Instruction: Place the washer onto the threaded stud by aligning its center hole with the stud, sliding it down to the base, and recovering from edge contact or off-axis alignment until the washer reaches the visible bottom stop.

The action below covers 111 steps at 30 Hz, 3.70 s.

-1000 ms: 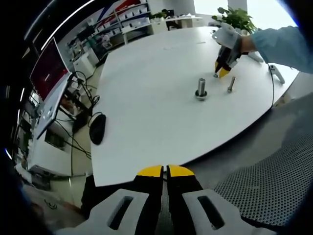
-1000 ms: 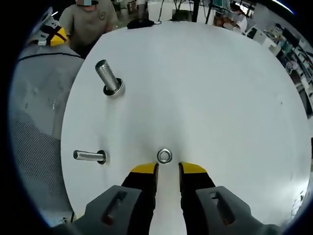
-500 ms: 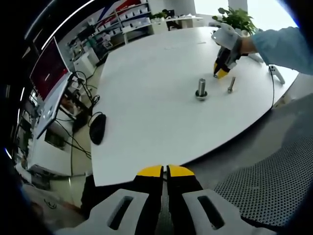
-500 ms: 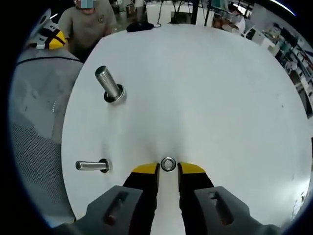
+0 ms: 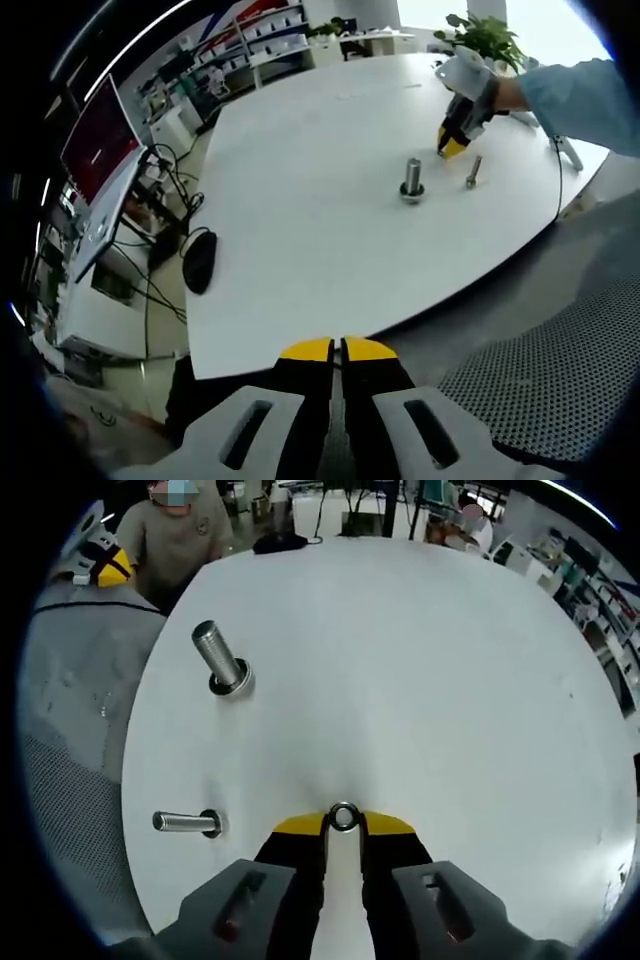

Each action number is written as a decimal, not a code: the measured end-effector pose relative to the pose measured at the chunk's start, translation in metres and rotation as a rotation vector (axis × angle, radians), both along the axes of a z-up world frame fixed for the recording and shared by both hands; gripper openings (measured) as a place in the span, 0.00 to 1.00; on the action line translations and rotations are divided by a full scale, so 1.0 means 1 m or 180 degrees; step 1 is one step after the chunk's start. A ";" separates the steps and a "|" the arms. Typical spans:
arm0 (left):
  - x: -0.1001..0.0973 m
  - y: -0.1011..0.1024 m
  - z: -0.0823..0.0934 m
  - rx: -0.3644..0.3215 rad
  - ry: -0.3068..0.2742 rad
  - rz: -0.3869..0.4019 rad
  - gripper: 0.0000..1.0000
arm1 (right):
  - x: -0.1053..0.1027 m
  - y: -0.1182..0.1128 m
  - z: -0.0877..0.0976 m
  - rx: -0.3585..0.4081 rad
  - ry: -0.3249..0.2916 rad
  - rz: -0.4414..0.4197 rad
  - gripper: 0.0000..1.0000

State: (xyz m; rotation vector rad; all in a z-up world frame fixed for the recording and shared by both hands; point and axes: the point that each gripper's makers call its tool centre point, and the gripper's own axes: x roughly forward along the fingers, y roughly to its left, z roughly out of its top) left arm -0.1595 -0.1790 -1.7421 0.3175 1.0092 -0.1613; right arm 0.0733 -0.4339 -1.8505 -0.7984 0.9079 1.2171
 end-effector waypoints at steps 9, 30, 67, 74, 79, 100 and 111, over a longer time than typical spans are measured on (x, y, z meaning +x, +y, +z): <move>0.001 0.000 0.000 -0.0003 -0.0014 -0.0004 0.00 | -0.007 -0.011 0.011 -0.0108 0.0061 -0.0095 0.14; 0.002 -0.002 0.002 -0.0010 -0.0053 -0.0021 0.00 | -0.055 -0.013 0.051 0.0008 0.0202 0.0234 0.14; 0.002 -0.002 0.003 -0.0016 -0.0058 -0.0018 0.00 | -0.090 0.006 0.057 -0.0231 0.0000 0.1177 0.14; 0.002 -0.002 0.002 -0.0019 -0.0058 -0.0015 0.00 | -0.091 0.005 0.048 -0.0319 0.0035 0.1182 0.14; 0.002 -0.002 0.002 -0.0019 -0.0057 -0.0015 0.00 | -0.091 0.003 0.038 -0.0405 0.0036 0.1194 0.14; 0.002 -0.001 0.002 -0.0025 -0.0049 -0.0010 0.00 | -0.092 0.001 0.007 -0.0660 0.0127 0.1270 0.14; 0.002 -0.001 0.002 -0.0027 -0.0046 -0.0010 0.00 | -0.088 0.003 0.008 -0.0641 0.0091 0.1223 0.14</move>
